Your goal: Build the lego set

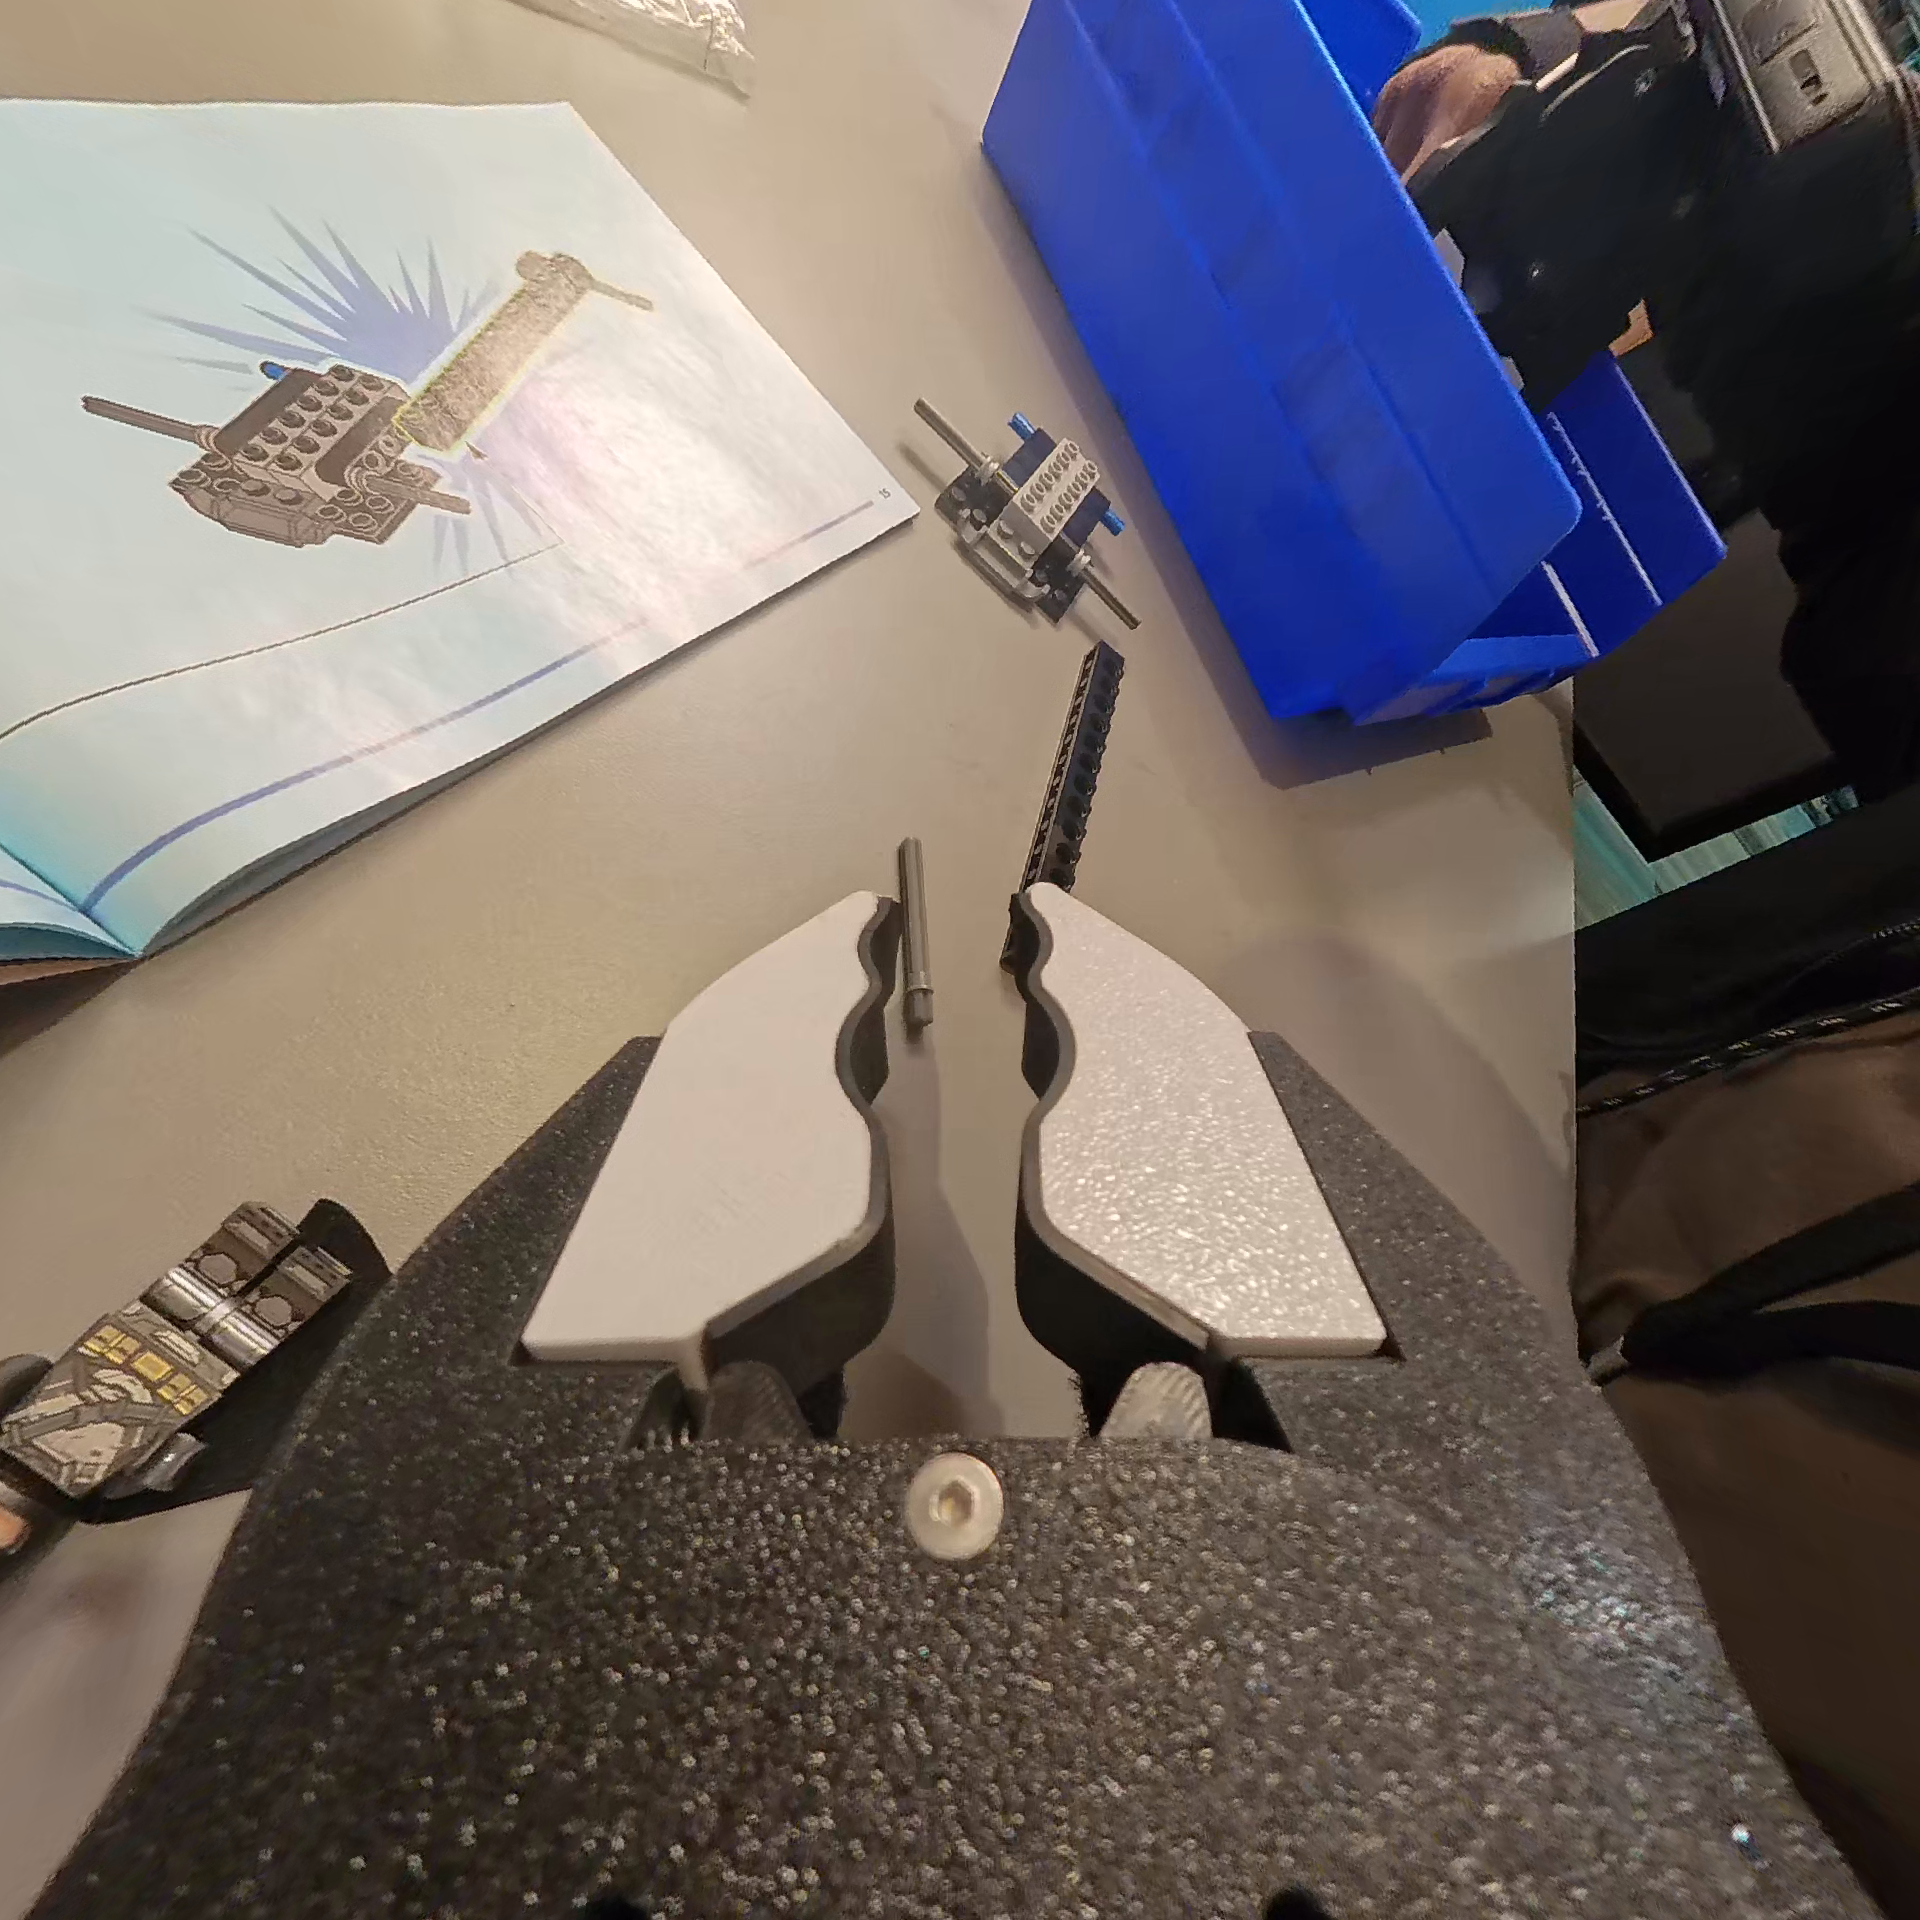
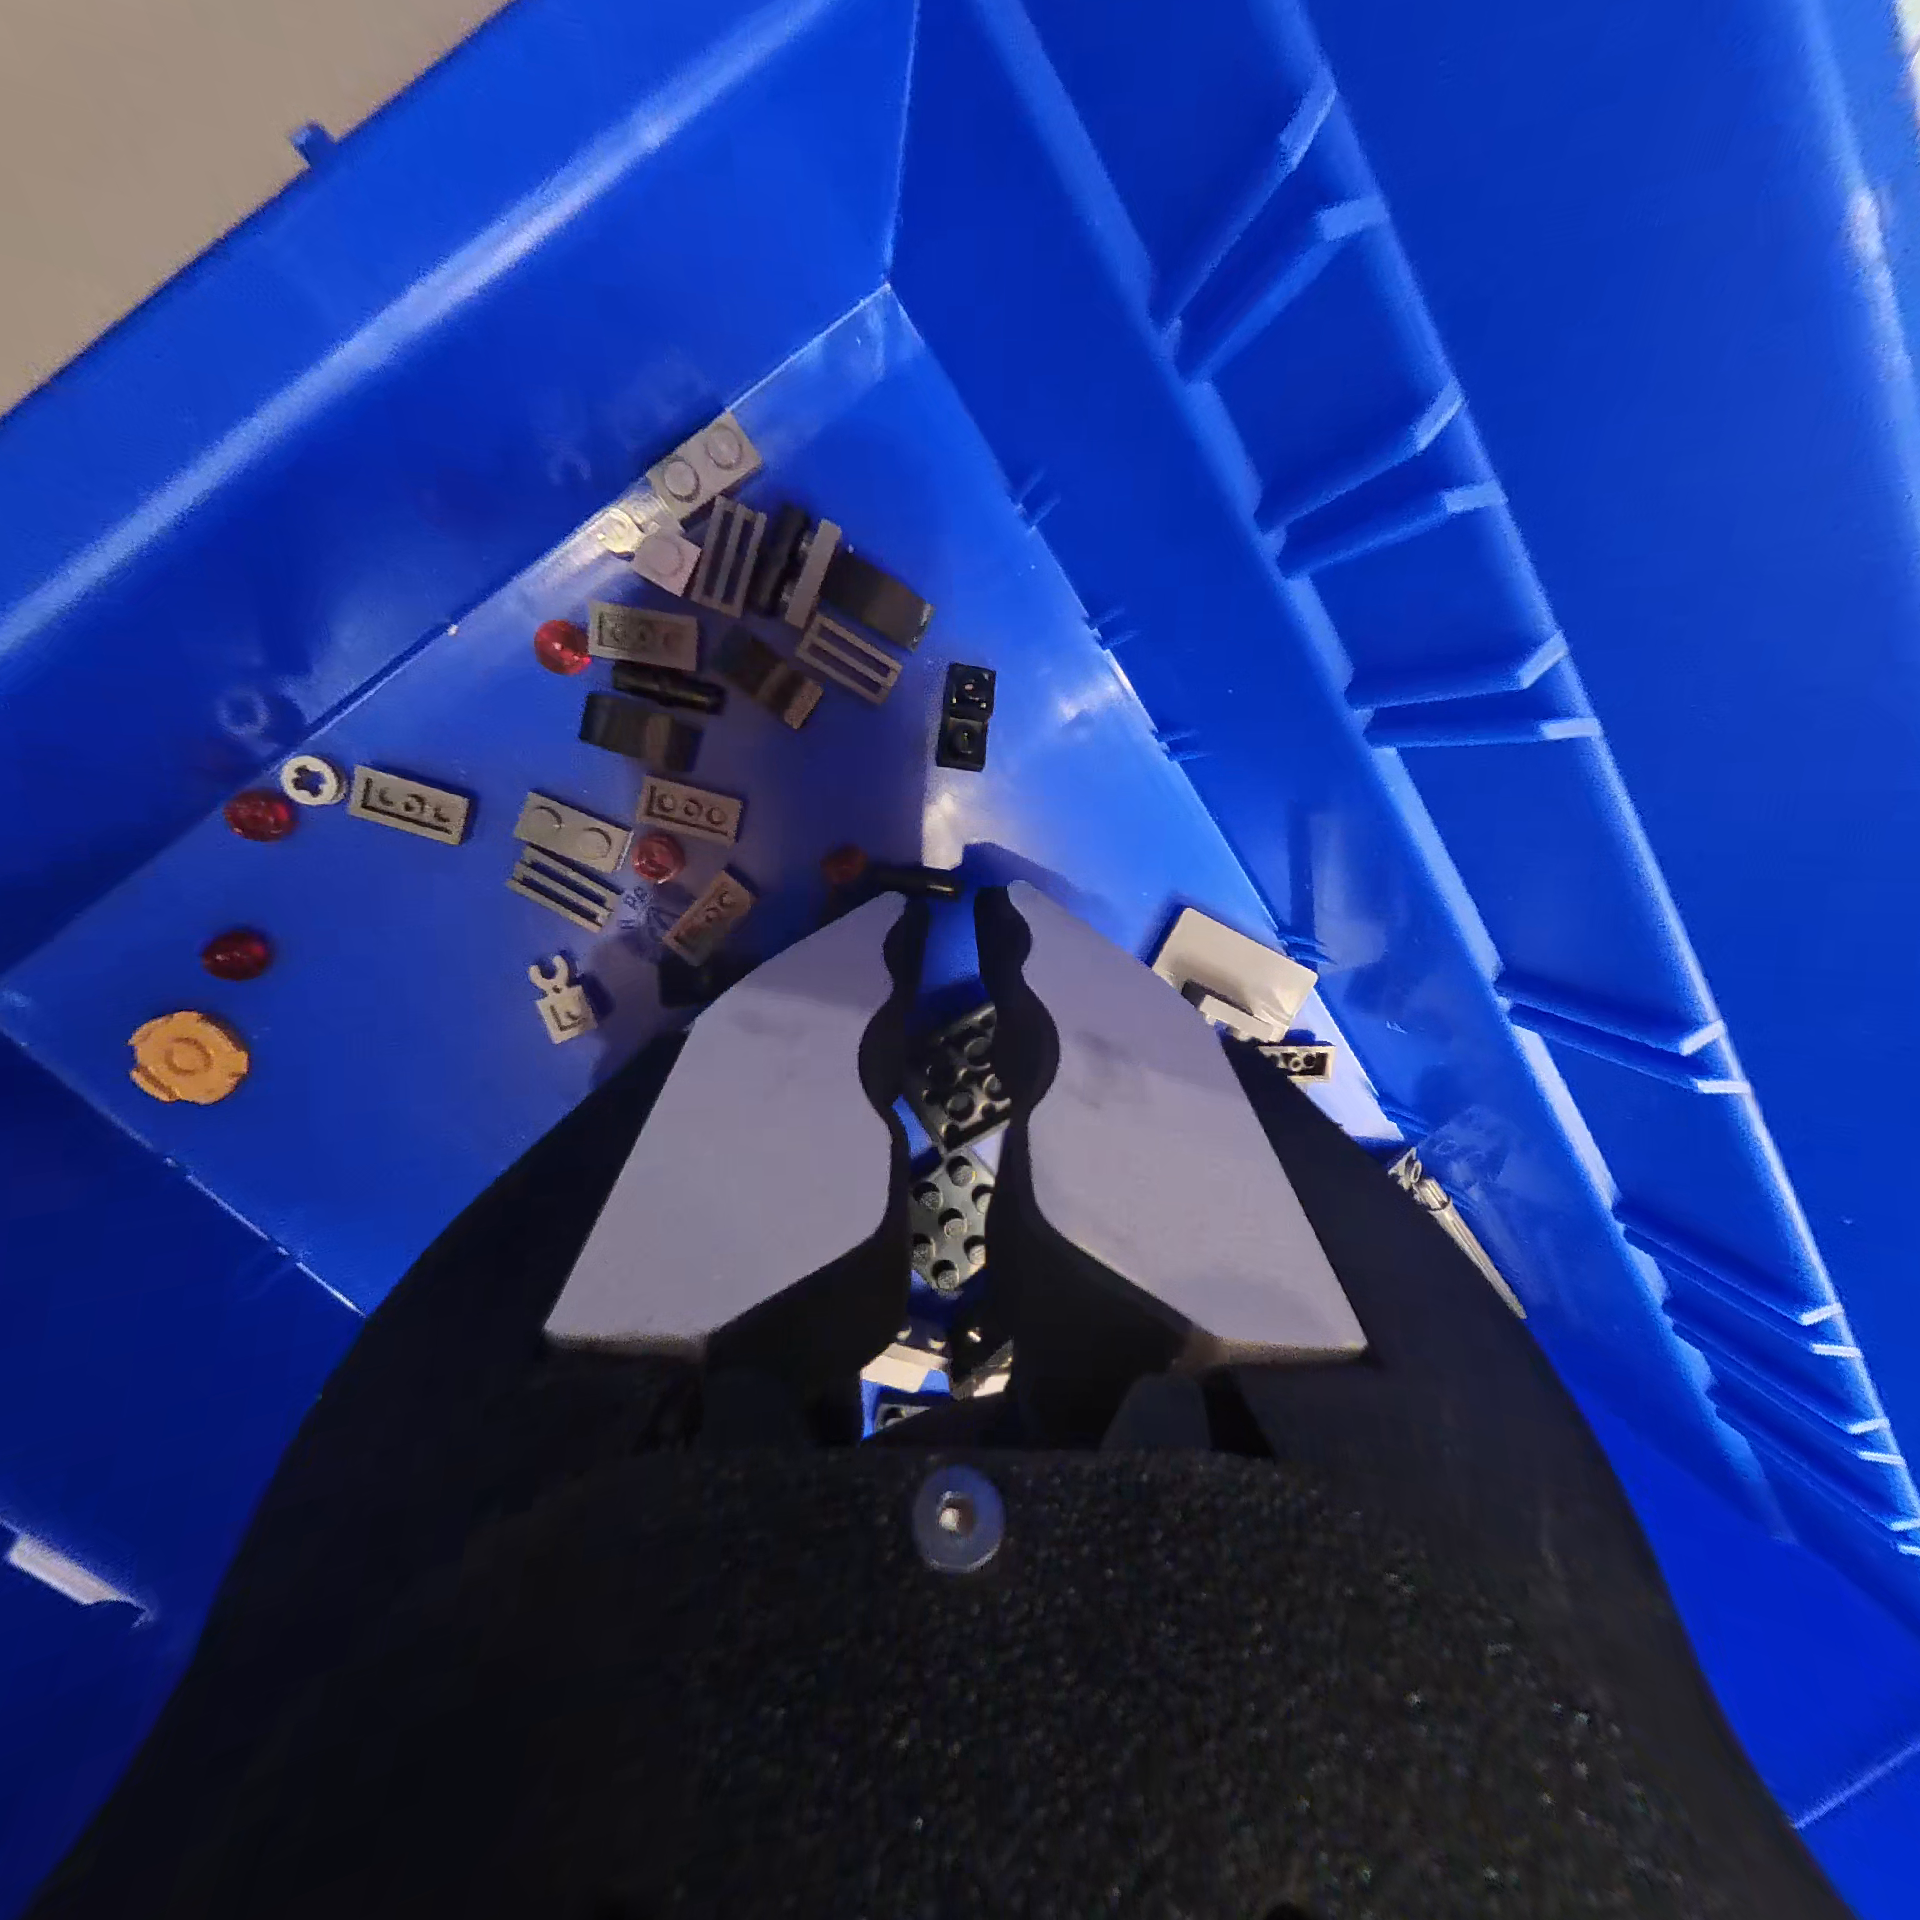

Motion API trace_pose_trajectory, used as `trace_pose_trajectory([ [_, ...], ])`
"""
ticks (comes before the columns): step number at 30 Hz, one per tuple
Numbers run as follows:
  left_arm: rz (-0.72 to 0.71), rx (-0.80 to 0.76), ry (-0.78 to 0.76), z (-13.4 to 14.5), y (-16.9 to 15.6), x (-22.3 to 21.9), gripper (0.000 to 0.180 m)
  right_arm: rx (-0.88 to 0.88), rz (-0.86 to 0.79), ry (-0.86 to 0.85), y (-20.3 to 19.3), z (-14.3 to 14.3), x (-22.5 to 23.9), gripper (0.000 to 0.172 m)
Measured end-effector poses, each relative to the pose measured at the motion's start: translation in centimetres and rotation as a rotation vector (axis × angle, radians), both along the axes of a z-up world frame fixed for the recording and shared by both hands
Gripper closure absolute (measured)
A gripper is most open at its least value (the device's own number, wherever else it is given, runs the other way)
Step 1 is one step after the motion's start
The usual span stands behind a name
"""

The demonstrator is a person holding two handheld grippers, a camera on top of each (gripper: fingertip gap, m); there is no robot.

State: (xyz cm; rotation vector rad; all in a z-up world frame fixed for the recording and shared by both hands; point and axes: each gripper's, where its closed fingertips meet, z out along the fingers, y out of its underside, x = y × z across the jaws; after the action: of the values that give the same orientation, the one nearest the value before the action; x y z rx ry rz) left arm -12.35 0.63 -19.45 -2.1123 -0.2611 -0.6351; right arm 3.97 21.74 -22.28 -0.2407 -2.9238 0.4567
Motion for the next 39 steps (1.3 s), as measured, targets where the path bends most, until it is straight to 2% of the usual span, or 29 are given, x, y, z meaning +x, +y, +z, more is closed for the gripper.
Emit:
trace_pose_trajectory([
  [12, -0.001, 0.003, 0.003, 0.0, 0.0, 0.0, 0.159, -0.014, -0.07, 0.02, -0.1, 0.7, -0.2, 0.156],
  [18, -0.004, 0.002, 0.005, 0.0, 0.0, 0.1, 0.159, -0.092, -0.126, 0.034, -0.9, 1.8, 0.3, 0.156],
  [36, -0.004, 0.001, -0.003, 0.0, 0.0, 0.1, 0.159, -0.036, -0.077, -0.044, -1.3, 0.0, 0.8, 0.157],
  [39, -0.003, 0.002, -0.004, 0.0, 0.0, 0.0, 0.159, -0.04, -0.085, -0.056, -1.4, -0.1, 0.8, 0.162],
])
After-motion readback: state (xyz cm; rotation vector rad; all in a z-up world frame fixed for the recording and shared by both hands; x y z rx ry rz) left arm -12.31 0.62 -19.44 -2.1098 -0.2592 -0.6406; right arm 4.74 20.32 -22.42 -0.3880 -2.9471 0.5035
